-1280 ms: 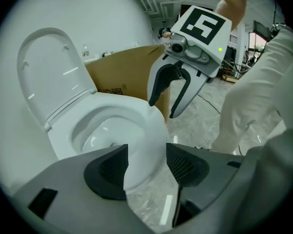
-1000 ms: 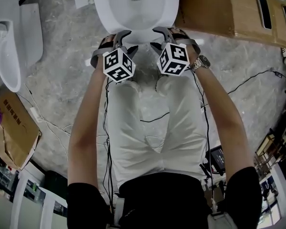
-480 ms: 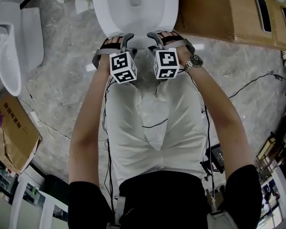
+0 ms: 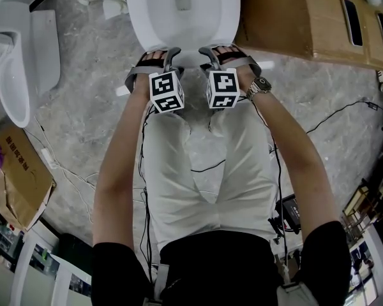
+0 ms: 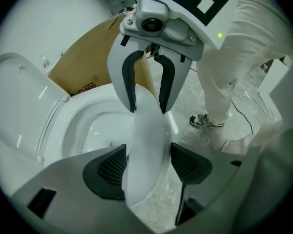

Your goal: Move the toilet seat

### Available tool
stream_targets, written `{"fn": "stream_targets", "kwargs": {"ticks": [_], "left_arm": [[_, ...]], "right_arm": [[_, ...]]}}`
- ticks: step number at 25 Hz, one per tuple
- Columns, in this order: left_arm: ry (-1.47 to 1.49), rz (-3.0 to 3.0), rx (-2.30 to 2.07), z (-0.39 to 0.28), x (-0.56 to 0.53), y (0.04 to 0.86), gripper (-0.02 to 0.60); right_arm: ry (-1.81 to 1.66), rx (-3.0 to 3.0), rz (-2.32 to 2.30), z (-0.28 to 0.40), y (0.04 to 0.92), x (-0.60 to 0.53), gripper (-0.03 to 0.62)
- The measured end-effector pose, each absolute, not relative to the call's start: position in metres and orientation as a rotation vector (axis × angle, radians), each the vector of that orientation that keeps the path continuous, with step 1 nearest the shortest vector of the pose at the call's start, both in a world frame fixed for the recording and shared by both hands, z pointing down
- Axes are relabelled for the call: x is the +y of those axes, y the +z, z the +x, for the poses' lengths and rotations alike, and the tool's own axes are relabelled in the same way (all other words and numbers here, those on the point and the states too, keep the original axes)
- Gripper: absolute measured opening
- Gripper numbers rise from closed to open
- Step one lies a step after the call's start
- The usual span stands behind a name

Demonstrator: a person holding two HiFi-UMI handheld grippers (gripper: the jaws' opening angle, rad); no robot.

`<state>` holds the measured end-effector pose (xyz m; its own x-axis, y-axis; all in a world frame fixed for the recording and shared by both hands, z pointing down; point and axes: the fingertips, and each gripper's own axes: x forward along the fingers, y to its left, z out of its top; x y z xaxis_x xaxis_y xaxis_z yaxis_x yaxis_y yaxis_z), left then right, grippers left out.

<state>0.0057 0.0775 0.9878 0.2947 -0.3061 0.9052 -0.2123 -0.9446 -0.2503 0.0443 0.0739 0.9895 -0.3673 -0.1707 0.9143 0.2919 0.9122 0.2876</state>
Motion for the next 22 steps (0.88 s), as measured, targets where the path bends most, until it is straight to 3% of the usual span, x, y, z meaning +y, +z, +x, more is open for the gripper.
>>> {"fn": "stream_targets", "kwargs": {"ticks": [6, 22], "left_arm": [[-1.764, -2.425, 0.491, 0.001, 0.075, 0.979, 0.264], [-1.758, -2.42, 0.512, 0.006, 0.072, 0.941, 0.264]], "right_arm": [[-0.476, -1.866, -0.081, 0.046, 0.985, 0.072, 0.222], [-0.445, -1.889, -0.085, 0.044, 0.936, 0.072, 0.209]]}}
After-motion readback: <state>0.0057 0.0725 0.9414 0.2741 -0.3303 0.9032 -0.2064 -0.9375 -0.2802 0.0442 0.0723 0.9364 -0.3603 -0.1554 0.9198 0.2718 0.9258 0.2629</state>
